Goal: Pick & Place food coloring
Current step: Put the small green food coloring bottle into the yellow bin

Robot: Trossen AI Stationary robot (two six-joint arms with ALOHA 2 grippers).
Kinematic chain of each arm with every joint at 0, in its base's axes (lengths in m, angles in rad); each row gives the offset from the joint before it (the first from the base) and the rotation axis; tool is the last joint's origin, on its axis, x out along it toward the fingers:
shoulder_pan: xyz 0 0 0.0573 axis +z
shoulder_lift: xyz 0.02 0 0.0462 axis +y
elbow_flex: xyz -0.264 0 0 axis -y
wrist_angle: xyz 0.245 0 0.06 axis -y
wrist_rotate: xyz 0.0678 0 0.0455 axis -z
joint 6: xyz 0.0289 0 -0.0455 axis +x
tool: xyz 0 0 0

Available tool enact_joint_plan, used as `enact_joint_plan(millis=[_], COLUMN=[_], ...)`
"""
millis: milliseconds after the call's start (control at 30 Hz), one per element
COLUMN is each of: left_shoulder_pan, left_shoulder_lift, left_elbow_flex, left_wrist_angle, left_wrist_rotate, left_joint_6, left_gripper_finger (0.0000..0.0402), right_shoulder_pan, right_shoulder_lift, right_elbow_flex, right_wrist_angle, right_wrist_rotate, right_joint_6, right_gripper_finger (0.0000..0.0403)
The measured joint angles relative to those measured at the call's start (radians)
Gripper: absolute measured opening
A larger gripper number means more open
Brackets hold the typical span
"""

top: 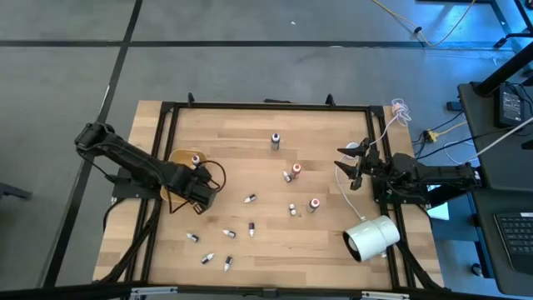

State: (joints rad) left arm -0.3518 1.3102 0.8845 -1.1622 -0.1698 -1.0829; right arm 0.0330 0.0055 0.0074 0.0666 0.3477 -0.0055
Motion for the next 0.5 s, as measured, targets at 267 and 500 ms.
enact_joint_plan(millis=[267, 500], left_shoulder_pan=[0.02, 0.045], left_shoulder_lift=[0.0, 0.051], left_elbow_flex=[0.09, 0.084], left_wrist_angle=[0.252, 0.609], left_wrist_rotate=[-0.122, -0.213], left_joint_6=[0.341, 0.633], left_gripper_finger=[0.0098, 0.0106], right_shoulder_pan=[0.0, 0.0], right_shoulder_lift=[0.0, 0.0], right_elbow_flex=[0.0, 0.0], right_wrist_angle=[0.0, 0.0], right_wrist_rotate=[0.0, 0.0], right_joint_6=[-0.002, 0.001], right_gripper_finger=[0.0229, 0.0229])
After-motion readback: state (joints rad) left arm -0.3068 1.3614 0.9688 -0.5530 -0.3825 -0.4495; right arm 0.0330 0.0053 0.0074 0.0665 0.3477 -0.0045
